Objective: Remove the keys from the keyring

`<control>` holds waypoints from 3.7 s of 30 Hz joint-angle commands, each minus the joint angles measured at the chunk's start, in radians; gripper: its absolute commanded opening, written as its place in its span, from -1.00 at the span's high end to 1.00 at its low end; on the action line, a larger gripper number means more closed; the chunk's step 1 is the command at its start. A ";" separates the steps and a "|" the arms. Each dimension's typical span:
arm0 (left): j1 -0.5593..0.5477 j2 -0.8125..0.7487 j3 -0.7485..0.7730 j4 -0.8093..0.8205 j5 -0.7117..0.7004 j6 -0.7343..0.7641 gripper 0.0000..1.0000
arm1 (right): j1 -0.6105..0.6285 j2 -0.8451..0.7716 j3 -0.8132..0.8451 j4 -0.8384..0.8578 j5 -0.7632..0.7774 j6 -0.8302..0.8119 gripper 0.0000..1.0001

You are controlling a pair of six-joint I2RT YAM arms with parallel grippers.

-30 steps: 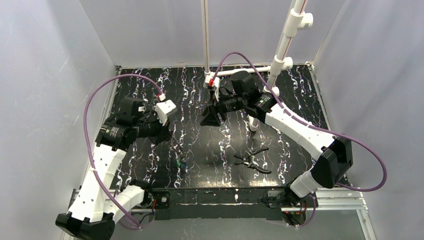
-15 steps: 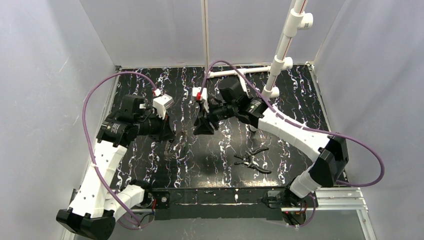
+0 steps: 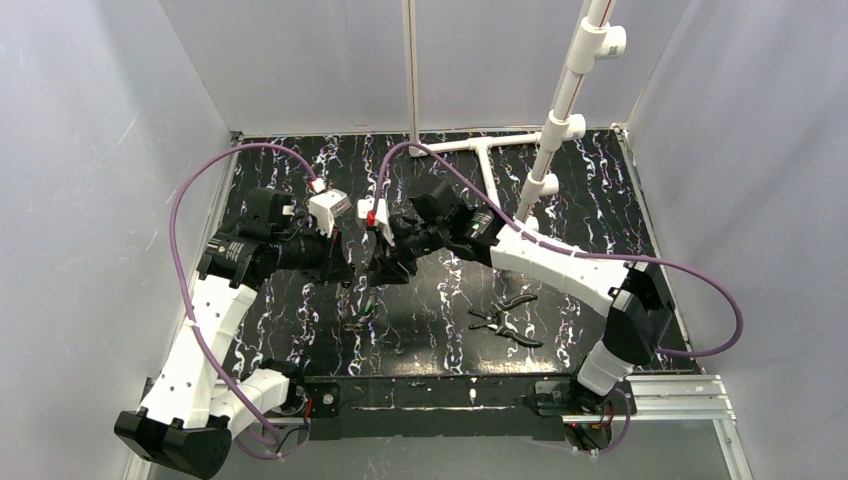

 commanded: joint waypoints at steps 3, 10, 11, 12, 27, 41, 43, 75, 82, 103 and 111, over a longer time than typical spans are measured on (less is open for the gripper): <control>-0.001 -0.008 0.022 -0.011 0.048 -0.013 1.00 | 0.026 0.022 0.044 0.069 -0.002 -0.006 0.07; -0.001 0.000 0.030 -0.012 0.046 -0.018 1.00 | 0.030 0.017 0.035 0.090 -0.021 0.035 -0.01; -0.001 0.003 0.029 -0.012 0.049 -0.020 1.00 | 0.031 0.019 0.039 0.091 -0.023 0.036 -0.02; -0.001 0.007 0.030 -0.012 0.052 -0.023 1.00 | 0.031 0.022 0.043 0.093 -0.025 0.037 -0.02; -0.001 0.015 0.030 0.007 0.065 -0.136 1.00 | 0.031 -0.022 -0.095 0.122 0.037 0.081 -0.82; 0.006 0.021 0.010 0.043 0.017 -0.232 1.00 | 0.041 0.011 -0.085 0.267 0.219 0.399 -0.97; 0.011 0.021 0.009 0.047 0.013 -0.251 1.00 | 0.042 0.010 -0.076 0.251 0.242 0.416 -0.97; 0.037 -0.029 -0.035 0.066 0.182 -0.327 1.00 | -0.024 -0.039 -0.112 0.149 0.097 0.070 0.13; 0.037 -0.013 -0.116 0.081 0.289 -0.362 1.00 | -0.024 -0.041 -0.111 0.059 -0.073 -0.042 -0.03; 0.146 0.148 -0.301 0.012 0.278 -0.231 1.00 | -0.024 0.006 -0.274 0.239 -0.119 0.139 -0.18; 0.145 0.211 -0.188 -0.126 0.213 -0.066 1.00 | -0.024 0.047 -0.181 0.265 -0.033 0.047 -0.23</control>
